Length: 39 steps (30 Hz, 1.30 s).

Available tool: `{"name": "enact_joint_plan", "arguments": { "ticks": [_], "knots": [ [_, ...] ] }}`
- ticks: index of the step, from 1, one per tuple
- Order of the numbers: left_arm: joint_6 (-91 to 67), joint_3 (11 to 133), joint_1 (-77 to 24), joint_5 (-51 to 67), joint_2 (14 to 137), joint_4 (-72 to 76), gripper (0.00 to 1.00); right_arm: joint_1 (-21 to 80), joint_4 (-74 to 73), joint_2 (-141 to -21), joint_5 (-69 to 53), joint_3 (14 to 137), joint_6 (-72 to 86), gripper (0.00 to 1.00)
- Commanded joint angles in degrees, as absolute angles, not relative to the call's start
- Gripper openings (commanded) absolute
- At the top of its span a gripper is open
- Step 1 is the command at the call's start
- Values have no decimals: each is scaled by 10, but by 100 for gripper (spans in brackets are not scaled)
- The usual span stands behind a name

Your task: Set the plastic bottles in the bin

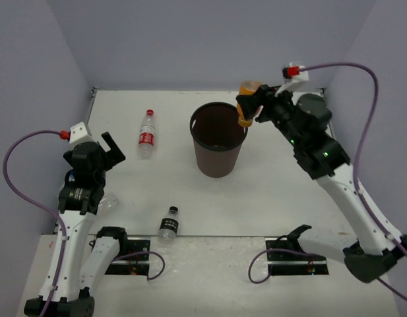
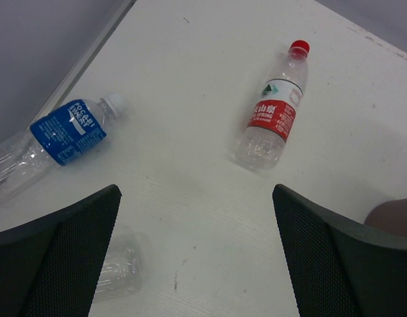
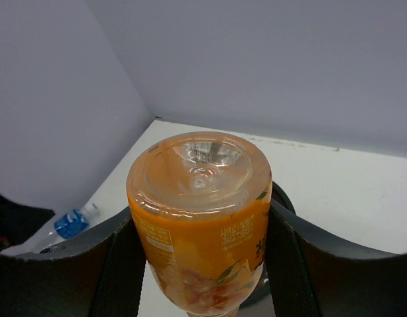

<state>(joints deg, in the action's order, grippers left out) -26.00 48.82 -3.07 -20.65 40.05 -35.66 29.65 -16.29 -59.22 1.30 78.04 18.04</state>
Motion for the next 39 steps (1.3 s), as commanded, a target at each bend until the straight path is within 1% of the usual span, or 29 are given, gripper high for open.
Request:
{"name": "enact_joint_plan", "arguments": {
  "ticks": [1, 5, 6, 9, 12, 15, 16, 18, 19, 21, 24, 31, 34, 36, 37, 38, 39],
  "knots": [
    [-264, 483, -31, -213, 396, -356, 100, 328, -153, -723, 127, 851, 138, 15],
    [-262, 483, -32, -206, 405, -356, 100, 333, -160, -785, 128, 866, 172, 17],
    [-262, 483, -32, -207, 407, -357, 100, 335, -153, -793, 115, 863, 177, 20],
    [-266, 486, -32, -212, 422, -366, 100, 345, -173, -834, 106, 864, 182, 33],
    [-265, 489, -32, -206, 429, -367, 100, 348, -213, -864, 123, 893, 204, 47],
    [-265, 489, -32, -209, 429, -368, 100, 348, -203, -857, 124, 877, 221, 74],
    [-265, 489, -32, -209, 428, -368, 100, 348, -195, -850, 122, 868, 227, 80],
    [-265, 488, -32, -212, 425, -367, 100, 349, -186, -834, 122, 858, 236, 87],
    [-266, 487, -32, -212, 424, -367, 100, 349, -186, -829, 122, 855, 239, 87],
    [-266, 485, -32, -215, 424, -367, 100, 349, -181, -817, 120, 848, 243, 94],
    [-270, 487, -32, -223, 433, -372, 100, 348, -178, -798, 120, 840, 247, 99],
    [-271, 492, -32, -220, 453, -382, 100, 348, -195, -753, 118, 841, 251, 99],
    [-268, 492, -32, -205, 450, -379, 100, 348, -210, -699, 134, 820, 261, 99],
    [-261, 493, -32, -182, 450, -372, 100, 348, -225, -663, 160, 806, 274, 99],
    [-251, 492, -31, -126, 452, -366, 100, 348, -230, -647, 173, 784, 280, 99],
    [-243, 490, -31, -123, 456, -361, 100, 348, -233, -630, 190, 770, 286, 99],
    [-239, 487, -31, -58, 463, -362, 100, 348, -242, -607, 210, 750, 295, 99]
  ]
}}
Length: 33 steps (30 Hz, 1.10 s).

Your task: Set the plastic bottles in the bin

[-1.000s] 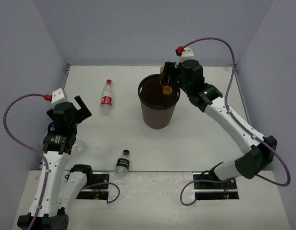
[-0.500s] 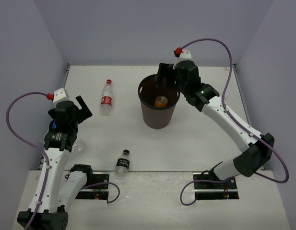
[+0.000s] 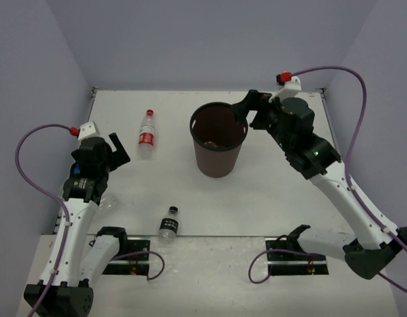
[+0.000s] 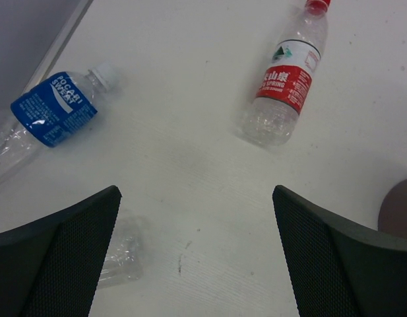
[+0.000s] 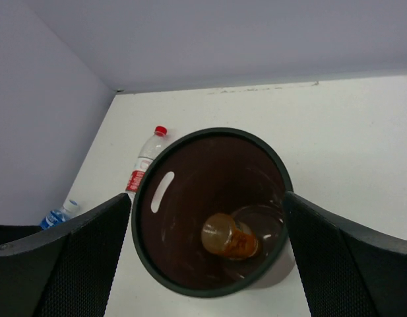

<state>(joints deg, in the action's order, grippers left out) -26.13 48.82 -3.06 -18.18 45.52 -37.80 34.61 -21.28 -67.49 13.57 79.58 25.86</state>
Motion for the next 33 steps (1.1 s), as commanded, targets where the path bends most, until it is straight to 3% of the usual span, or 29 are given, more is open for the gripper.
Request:
{"name": "enact_joint_plan", "arguments": {
  "ticks": [1, 4, 10, 17, 22, 28, 33],
  "knots": [
    [-236, 484, -32, 8, 470, -363, 100, 348, -251, -583, 229, 731, 304, 99],
    [-245, 476, -35, 107, 474, -364, 100, 348, -307, -521, 295, 685, 355, 99],
    [-271, 501, -78, 134, 446, -406, 100, 348, -349, -435, 354, 606, 423, 99],
    [-402, 432, -272, 80, 482, -432, 100, 348, -349, -394, 357, 547, 438, 99],
    [-540, 396, -505, -43, 511, -429, 100, 348, -350, -377, 367, 520, 419, 99],
    [-685, 382, -625, -120, 580, -486, 100, 347, -351, -357, 370, 476, 426, 99],
    [-755, 393, -662, -168, 613, -520, 100, 347, -350, -344, 364, 440, 432, 99]
  ]
}}
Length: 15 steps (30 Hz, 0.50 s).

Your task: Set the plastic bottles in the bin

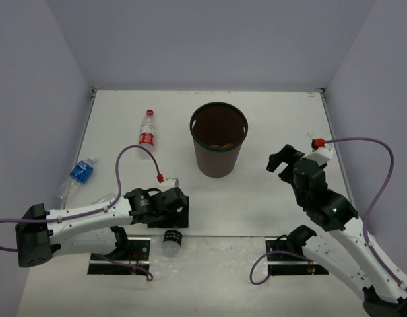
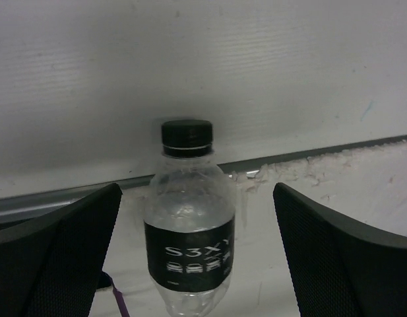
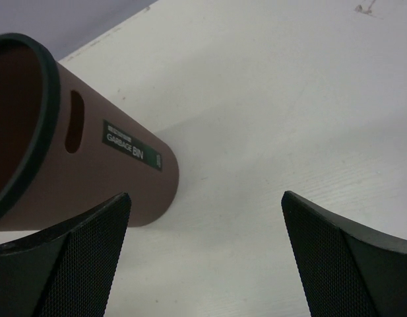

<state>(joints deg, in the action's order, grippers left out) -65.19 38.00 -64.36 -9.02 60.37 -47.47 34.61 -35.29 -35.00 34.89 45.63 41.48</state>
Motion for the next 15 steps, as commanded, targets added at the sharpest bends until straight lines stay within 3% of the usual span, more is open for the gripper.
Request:
{"name": "enact_joint_plan", "arguments": {
  "ticks": [1, 15],
  "knots": [
    [-763, 390, -666, -175, 616, -521, 100, 347, -350, -344, 366, 435, 434, 99],
    [-800, 311, -731, -86, 632, -440, 98, 347, -350, -359, 374, 420, 446, 99]
  ]
}}
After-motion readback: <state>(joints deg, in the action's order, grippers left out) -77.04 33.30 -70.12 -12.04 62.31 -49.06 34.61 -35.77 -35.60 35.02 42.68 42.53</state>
